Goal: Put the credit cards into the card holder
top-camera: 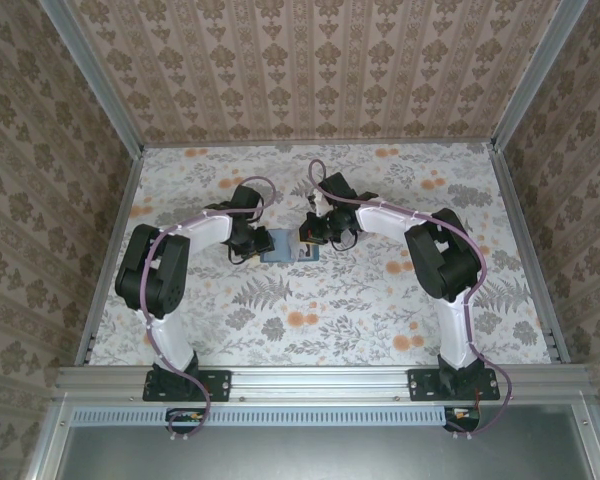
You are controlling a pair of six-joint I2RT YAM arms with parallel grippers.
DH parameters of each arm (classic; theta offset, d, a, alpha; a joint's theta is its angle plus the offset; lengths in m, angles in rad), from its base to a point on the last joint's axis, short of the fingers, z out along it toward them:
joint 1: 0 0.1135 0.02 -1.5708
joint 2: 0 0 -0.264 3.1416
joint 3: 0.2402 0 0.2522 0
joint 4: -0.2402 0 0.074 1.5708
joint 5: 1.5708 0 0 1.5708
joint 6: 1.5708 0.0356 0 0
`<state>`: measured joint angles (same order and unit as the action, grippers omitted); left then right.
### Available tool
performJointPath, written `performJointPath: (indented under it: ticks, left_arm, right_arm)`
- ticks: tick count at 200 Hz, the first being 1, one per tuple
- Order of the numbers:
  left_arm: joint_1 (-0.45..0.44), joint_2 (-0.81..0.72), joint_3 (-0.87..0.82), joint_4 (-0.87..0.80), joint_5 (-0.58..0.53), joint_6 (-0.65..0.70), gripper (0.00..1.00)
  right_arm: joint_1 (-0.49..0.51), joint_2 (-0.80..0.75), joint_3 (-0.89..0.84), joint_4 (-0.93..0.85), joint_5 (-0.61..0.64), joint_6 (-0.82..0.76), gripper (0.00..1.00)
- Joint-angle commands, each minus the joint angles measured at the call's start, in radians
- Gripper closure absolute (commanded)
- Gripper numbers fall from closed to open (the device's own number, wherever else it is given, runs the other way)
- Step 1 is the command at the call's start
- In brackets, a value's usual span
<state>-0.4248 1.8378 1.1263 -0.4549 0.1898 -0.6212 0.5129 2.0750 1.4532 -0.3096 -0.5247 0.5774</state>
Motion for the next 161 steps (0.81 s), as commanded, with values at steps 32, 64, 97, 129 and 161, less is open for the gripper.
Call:
performJointPath:
  ticks: [32,64,97,129,161]
  left_arm:
    - [-0.016,0.029,0.010,0.018,0.050,-0.004,0.66]
    - [-0.017,0.028,0.007,0.019,0.050,-0.005,0.66]
    - [-0.017,0.028,0.001,0.020,0.051,-0.006,0.66]
    - [-0.017,0.028,0.001,0.024,0.051,-0.009,0.66]
    - [-0.019,0.029,0.003,0.024,0.052,-0.009,0.66]
  right_arm:
    - [-0.003,-0.018,0.004,0.005,0.002,0.007,0.94]
    - [-0.004,-0.033,-0.004,0.009,0.009,0.009,0.94]
    - [-0.005,-0.042,-0.012,0.017,0.009,0.010,0.94]
    - [-0.008,-0.055,-0.020,0.023,0.012,0.012,0.94]
    - [-0.014,-0.064,-0.037,0.044,0.000,0.030,0.94]
